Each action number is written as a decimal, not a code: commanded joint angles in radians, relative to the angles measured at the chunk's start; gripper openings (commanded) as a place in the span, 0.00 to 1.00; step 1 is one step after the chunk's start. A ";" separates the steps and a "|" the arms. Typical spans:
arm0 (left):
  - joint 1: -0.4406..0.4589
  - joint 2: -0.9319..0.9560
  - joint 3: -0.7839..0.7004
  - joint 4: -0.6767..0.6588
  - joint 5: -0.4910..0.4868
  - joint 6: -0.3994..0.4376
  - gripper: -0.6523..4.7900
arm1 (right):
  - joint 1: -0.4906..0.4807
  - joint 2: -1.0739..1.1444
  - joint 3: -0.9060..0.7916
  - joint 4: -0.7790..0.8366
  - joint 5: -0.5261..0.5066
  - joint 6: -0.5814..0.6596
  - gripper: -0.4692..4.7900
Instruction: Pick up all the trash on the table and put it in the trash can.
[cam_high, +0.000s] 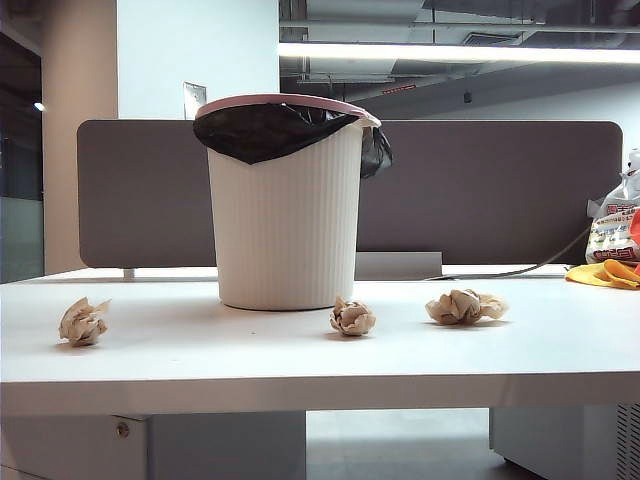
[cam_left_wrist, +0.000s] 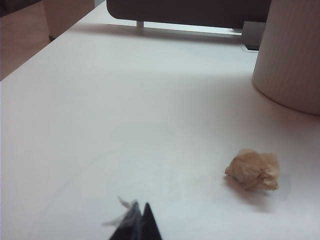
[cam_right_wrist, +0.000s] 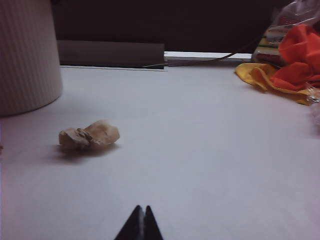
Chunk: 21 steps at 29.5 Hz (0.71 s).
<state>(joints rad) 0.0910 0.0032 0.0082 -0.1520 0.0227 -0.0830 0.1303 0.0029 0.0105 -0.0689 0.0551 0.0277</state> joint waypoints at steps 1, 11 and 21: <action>0.000 0.000 -0.001 0.051 0.004 -0.009 0.11 | 0.002 0.000 0.006 0.013 -0.006 -0.002 0.08; 0.000 0.000 -0.001 0.064 -0.005 -0.156 0.11 | 0.002 0.000 0.007 0.014 -0.009 -0.002 0.08; 0.000 0.000 0.078 0.124 0.006 -0.166 0.11 | 0.005 0.006 0.200 -0.089 -0.001 -0.024 0.08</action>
<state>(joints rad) 0.0906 0.0032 0.0513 -0.0574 0.0227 -0.2428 0.1349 0.0032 0.1646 -0.1242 0.0513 0.0212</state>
